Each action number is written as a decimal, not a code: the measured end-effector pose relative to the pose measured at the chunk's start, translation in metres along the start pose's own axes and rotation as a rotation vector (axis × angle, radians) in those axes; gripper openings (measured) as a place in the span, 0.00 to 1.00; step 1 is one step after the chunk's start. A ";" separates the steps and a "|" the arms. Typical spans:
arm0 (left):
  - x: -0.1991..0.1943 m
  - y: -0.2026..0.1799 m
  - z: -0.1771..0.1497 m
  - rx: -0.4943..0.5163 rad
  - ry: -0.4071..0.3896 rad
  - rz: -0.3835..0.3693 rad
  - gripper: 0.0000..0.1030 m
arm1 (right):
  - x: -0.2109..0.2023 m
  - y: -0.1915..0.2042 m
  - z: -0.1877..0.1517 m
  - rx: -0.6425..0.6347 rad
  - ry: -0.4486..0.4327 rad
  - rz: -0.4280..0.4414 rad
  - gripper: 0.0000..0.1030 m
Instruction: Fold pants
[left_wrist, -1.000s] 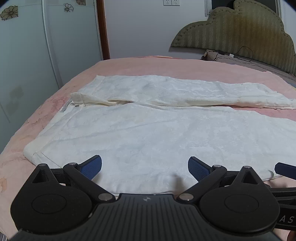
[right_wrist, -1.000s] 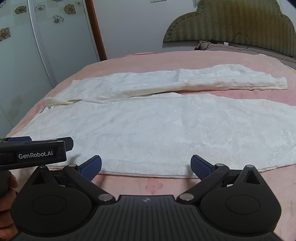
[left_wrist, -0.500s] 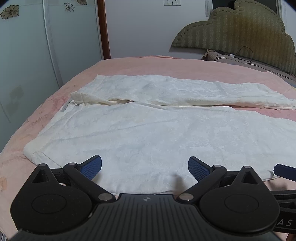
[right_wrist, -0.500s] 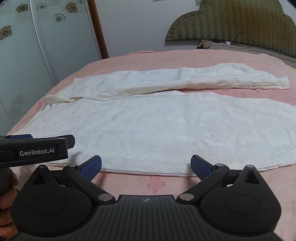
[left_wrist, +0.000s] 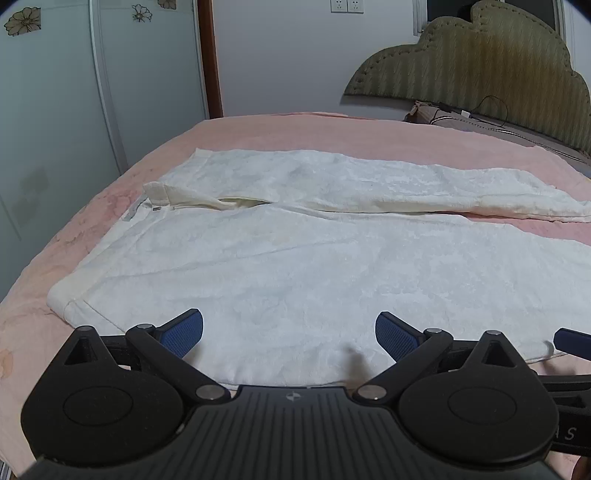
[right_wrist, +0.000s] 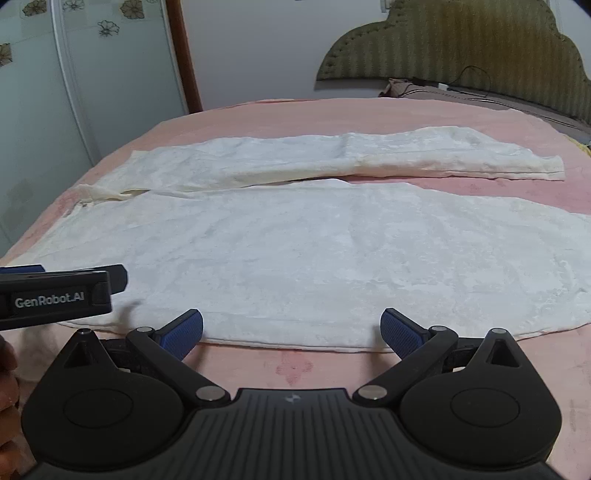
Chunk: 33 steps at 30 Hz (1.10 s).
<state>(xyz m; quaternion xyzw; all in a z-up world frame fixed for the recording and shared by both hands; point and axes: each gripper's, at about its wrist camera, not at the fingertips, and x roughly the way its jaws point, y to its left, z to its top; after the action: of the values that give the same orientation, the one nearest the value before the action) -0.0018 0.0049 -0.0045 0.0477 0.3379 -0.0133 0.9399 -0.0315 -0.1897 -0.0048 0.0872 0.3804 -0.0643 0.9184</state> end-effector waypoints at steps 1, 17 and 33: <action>0.000 0.000 0.000 0.001 0.000 0.001 0.99 | 0.000 0.000 0.000 -0.001 0.001 -0.005 1.00; 0.002 0.001 -0.001 0.012 0.006 0.017 0.99 | 0.005 0.000 0.000 0.002 0.018 -0.020 1.00; 0.005 -0.002 -0.004 0.025 0.025 0.025 0.99 | 0.006 -0.001 -0.003 0.011 0.016 -0.012 1.00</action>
<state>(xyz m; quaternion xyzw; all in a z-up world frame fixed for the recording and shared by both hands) -0.0009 0.0036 -0.0110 0.0640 0.3486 -0.0052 0.9351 -0.0298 -0.1900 -0.0113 0.0905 0.3880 -0.0715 0.9144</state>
